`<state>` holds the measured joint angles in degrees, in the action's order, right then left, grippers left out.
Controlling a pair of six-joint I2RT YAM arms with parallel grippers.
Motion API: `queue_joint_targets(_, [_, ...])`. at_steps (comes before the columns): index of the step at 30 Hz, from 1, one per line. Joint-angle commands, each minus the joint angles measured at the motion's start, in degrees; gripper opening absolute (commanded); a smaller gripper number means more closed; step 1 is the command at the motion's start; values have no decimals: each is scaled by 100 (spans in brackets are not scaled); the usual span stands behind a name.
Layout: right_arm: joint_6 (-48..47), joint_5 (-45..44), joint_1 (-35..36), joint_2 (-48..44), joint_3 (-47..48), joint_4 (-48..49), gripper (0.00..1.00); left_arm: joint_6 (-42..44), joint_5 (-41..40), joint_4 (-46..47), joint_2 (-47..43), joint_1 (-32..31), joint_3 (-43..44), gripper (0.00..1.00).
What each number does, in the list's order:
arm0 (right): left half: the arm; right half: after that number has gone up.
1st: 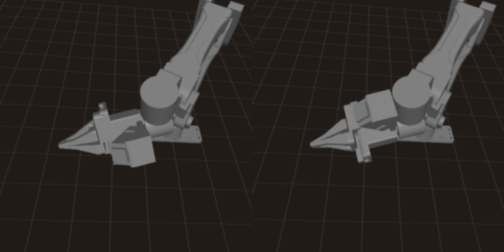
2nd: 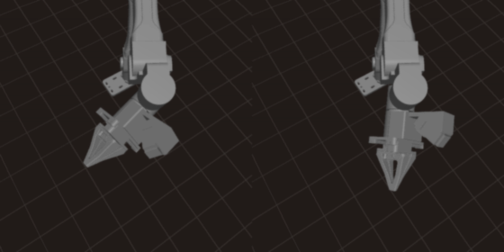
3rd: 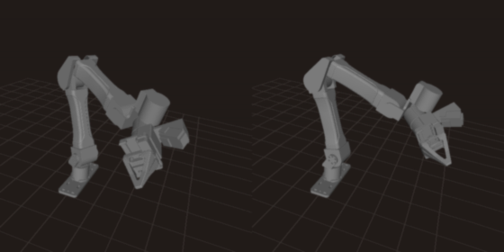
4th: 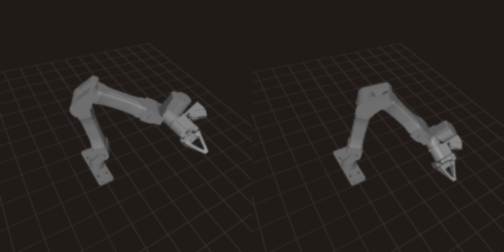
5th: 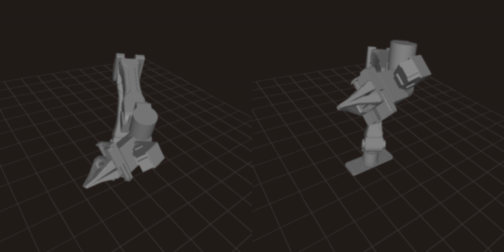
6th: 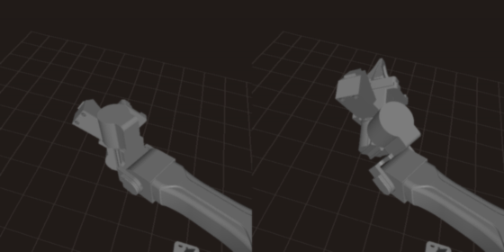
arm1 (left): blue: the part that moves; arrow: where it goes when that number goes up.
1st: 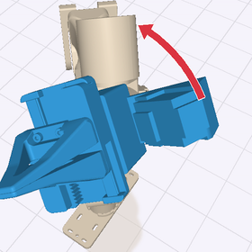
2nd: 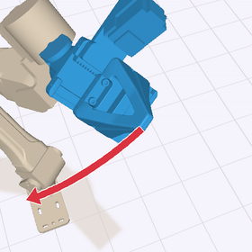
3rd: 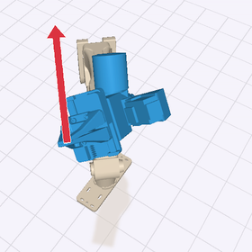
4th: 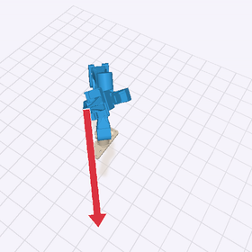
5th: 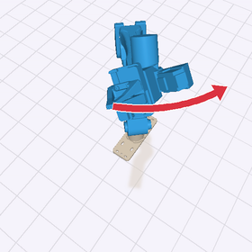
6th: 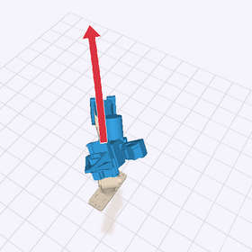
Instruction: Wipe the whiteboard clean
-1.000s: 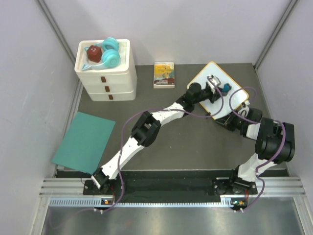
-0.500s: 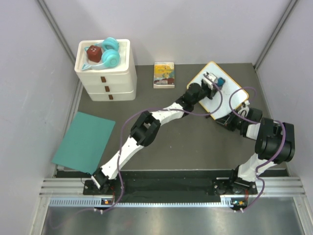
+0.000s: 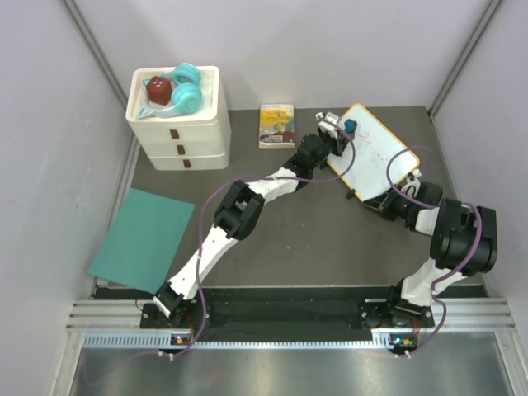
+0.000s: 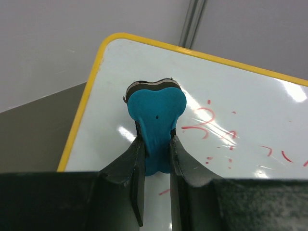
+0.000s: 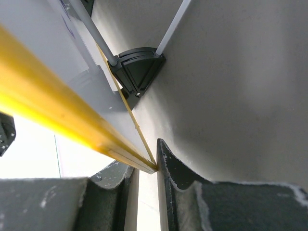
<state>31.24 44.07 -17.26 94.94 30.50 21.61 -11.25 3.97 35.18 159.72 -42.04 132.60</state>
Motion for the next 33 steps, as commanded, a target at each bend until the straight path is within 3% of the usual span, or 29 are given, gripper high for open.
queue_joint_targets(1, [-163, 57, 161, 78, -44, -622, 0, -229, 963, 191, -248, -278, -366, 0])
queue_joint_targets(5, [-171, 66, 161, 87, -35, -614, 0, -1, 1422, -256, -424, -463, -453, 0])
queue_joint_targets(14, [-162, 49, 161, 86, -35, -596, 0, 333, 1581, -433, -618, -577, -665, 0])
queue_joint_targets(18, [-162, 57, 170, 87, -35, -587, 0, 386, 916, -425, -556, -586, -603, 0])
queue_joint_targets(21, [-154, 57, 161, 87, -44, -596, 0, 282, 501, 259, -460, -586, -700, 0])
queue_joint_targets(24, [-128, 57, 161, 87, -36, -587, 0, 158, 368, 377, -161, -586, -175, 0])
queue_joint_targets(25, [-153, 57, 161, 78, -44, -596, 0, 201, 629, 158, 92, -586, 506, 0])
queue_joint_targets(27, [-145, 57, 161, 86, -53, -587, 0, 455, 850, -388, 305, -656, 995, 0])
queue_joint_targets(33, [-145, 49, 161, 78, -53, -579, 0, 738, 1088, 87, -2, -823, 302, 0])
